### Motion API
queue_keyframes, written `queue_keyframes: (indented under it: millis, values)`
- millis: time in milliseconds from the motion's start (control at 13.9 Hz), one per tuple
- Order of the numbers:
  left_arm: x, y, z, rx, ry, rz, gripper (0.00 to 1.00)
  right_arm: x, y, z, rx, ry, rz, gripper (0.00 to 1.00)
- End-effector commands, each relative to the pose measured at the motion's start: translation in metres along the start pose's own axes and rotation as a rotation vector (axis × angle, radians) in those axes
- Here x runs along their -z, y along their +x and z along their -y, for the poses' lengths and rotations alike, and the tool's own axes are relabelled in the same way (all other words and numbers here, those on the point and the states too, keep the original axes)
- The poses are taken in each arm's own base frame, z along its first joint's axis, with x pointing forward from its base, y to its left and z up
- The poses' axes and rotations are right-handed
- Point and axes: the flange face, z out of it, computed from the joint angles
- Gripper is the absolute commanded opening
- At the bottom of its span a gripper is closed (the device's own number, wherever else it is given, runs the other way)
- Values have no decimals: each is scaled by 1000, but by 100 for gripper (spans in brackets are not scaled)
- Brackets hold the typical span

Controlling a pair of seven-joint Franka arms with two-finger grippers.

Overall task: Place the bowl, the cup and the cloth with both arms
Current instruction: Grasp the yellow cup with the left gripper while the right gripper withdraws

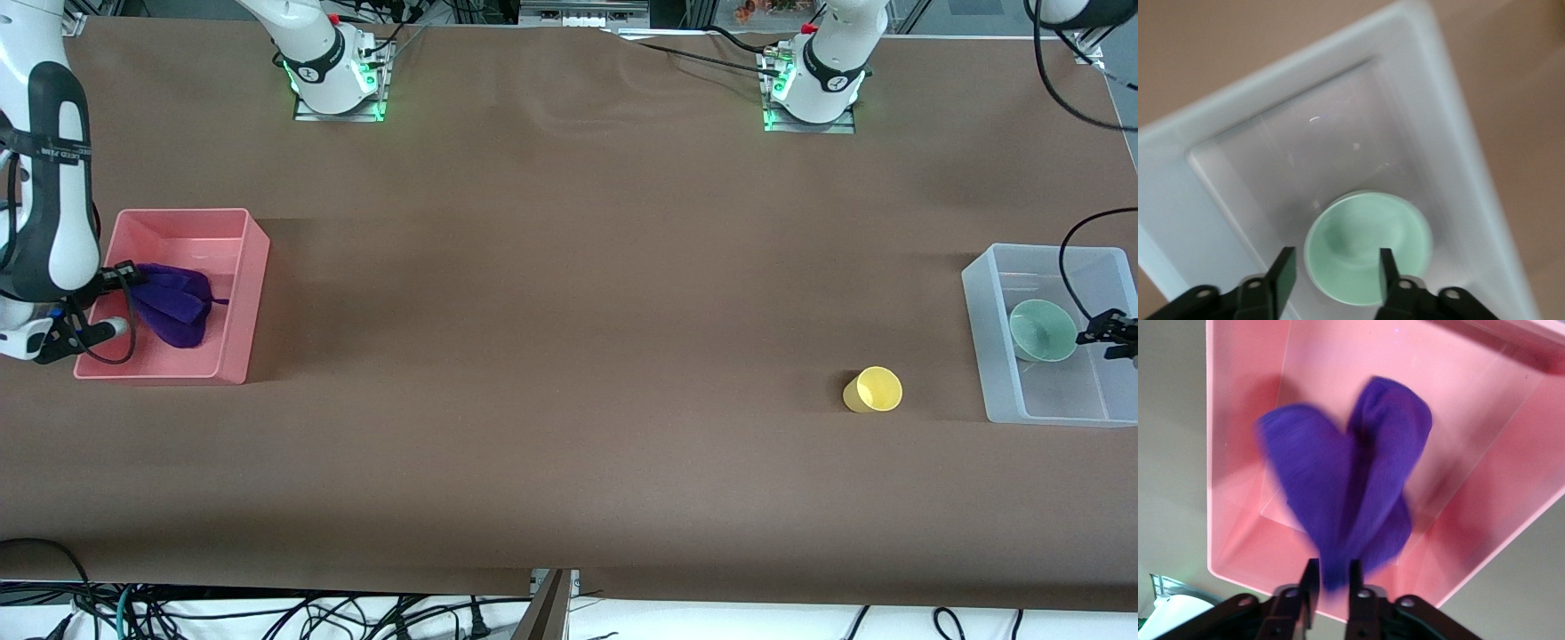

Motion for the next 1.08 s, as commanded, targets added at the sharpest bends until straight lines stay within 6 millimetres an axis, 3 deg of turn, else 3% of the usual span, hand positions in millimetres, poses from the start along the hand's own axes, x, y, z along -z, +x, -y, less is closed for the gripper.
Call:
queue_keyframes:
  millis: [0,144,288,504,647,791,935,1007]
  values:
    - [47,58,-78,11,2,40,100,52,-13,17,8,-8,-106,100]
    - [44,109,-128,72,9,45,100,108,-21,49,56,-31,-166,100]
    - [18,154,-169,164,-31,40,100,153,-37,77,60,-43,-207,100]
    - [-35,187,-188,247,-51,7,98,202,-35,148,-127,-39,-195,100]
    - [-66,194,-191,297,-82,5,76,224,-34,183,-223,-35,-223,100]
    - [-85,199,-195,424,-144,12,40,252,-37,184,-244,-71,-334,100]
    - [-109,202,-190,452,-142,3,13,274,-45,180,-253,-111,-453,100]
    - [-120,202,-186,455,-140,3,0,275,-52,179,-256,-116,-455,100]
